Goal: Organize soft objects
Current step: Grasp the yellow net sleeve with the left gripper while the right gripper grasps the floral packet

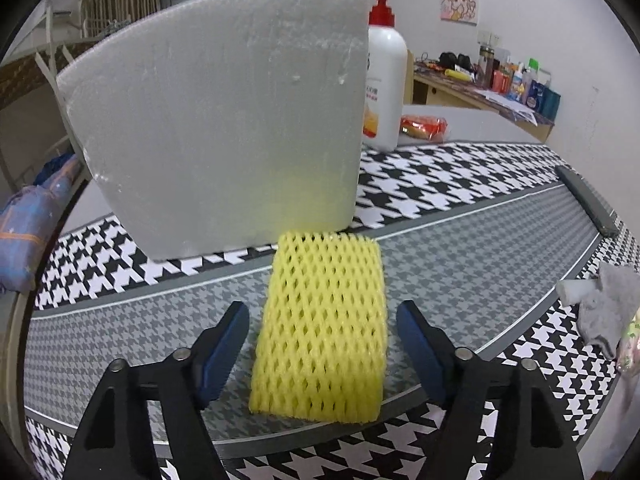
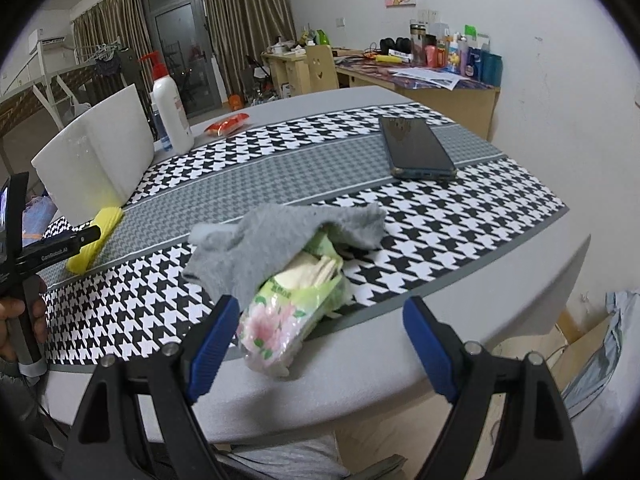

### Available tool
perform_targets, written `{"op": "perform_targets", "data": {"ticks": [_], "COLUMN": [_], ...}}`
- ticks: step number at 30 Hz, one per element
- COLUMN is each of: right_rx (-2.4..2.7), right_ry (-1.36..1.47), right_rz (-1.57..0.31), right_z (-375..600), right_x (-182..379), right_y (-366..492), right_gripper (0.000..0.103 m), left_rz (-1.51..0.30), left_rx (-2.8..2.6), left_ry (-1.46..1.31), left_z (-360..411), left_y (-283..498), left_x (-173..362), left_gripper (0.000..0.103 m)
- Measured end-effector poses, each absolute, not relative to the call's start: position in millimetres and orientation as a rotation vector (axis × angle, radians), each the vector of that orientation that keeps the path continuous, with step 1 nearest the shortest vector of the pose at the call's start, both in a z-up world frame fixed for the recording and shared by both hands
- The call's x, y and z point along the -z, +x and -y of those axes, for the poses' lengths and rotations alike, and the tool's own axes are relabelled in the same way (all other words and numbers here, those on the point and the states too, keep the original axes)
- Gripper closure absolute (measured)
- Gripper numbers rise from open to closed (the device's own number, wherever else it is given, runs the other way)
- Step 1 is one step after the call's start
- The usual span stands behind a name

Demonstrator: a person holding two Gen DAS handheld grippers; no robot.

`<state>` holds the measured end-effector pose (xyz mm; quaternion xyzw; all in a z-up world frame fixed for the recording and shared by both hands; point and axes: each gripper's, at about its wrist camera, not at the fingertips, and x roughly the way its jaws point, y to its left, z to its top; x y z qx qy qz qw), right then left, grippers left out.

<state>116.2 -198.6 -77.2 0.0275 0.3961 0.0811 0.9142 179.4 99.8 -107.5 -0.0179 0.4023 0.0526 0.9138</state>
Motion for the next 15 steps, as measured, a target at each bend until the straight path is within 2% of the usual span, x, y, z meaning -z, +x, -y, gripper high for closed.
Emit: {"op": "perform_targets", "data": {"ticks": [1,9,12,13,14,15], "right_rx": [-0.167,-0.177,-0.185,-0.189,-0.197,-0.204], "right_ry": [0.057,0.068,0.068,0.07,0.072,0.073], "right_rz": [-0.816,-0.825,-0.828,-0.831,-0.835,-0.837], "right_z": [198.7,199.0,196.8,196.2,195.3,194.1], "right_x": [77.6,80.9,80.9,81.1,81.8,82.0], "right_y": [116.5,116.5,114.1,113.6,113.0,112.3], "right_gripper": [0.016,0.016,0.016,0.016,0.016,0.016], "left_rz": [-0.829,-0.892,-0.885,-0.88,-0.877,-0.877], "left_rx": [-0.107,-0.114,-0.09,-0.083,-0.074,-0.07], "left_ry": [-0.042,-0.049,-0.039,-0.036,-0.033,-0.033], "left_z": [-100.8,-101.8,-96.2,-94.3,-92.5,-91.5], "left_y": [179.5,186.9,188.1,188.3,188.3,188.8], "left_x": [107.7,117.6,118.8,118.8,118.6,119.0], "left_gripper": [0.033,0.038,0.053,0.07,0.08,0.08]}}
